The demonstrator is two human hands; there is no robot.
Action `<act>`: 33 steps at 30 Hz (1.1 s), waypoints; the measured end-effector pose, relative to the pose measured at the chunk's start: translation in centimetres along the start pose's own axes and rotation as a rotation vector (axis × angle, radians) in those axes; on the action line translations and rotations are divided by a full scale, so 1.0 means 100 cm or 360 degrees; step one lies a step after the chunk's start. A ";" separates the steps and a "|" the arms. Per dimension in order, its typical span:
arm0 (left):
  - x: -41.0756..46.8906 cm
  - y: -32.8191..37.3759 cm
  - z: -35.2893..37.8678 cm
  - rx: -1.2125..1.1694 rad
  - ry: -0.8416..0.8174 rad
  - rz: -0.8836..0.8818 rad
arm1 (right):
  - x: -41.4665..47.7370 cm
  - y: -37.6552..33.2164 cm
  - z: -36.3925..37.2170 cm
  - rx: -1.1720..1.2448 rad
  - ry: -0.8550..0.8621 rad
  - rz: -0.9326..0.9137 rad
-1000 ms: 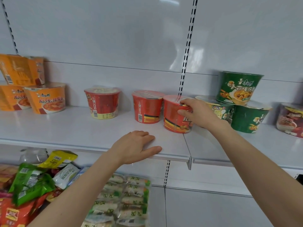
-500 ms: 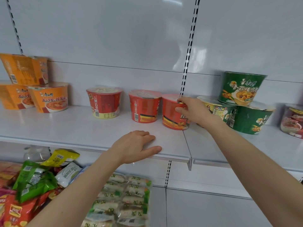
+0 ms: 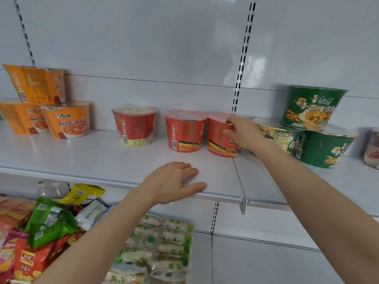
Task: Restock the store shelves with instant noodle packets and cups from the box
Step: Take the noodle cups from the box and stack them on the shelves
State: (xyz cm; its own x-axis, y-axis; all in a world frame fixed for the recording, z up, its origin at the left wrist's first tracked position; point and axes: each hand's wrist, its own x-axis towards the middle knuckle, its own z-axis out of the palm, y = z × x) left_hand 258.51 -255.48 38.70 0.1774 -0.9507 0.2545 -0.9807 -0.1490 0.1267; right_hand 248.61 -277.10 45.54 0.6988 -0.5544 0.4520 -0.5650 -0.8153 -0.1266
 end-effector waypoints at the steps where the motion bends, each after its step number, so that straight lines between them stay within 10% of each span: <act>1: 0.000 0.000 0.000 0.0001 0.0001 0.0000 | 0.000 0.000 0.001 -0.0006 0.0004 0.0000; 15: 0.002 -0.002 0.005 0.0284 0.0216 0.0110 | -0.043 -0.015 -0.024 0.0322 0.0446 0.0065; 33: 0.002 0.107 0.018 0.0194 0.0395 0.0595 | -0.198 0.062 -0.059 0.0104 0.0109 0.0689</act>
State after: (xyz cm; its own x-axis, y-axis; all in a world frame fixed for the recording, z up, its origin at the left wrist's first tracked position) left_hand 247.92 -257.75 38.34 -0.1904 -0.8537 0.4847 -0.9810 0.1465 -0.1273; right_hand 228.70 -270.24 40.98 0.3720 -0.8366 0.4021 -0.7688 -0.5204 -0.3716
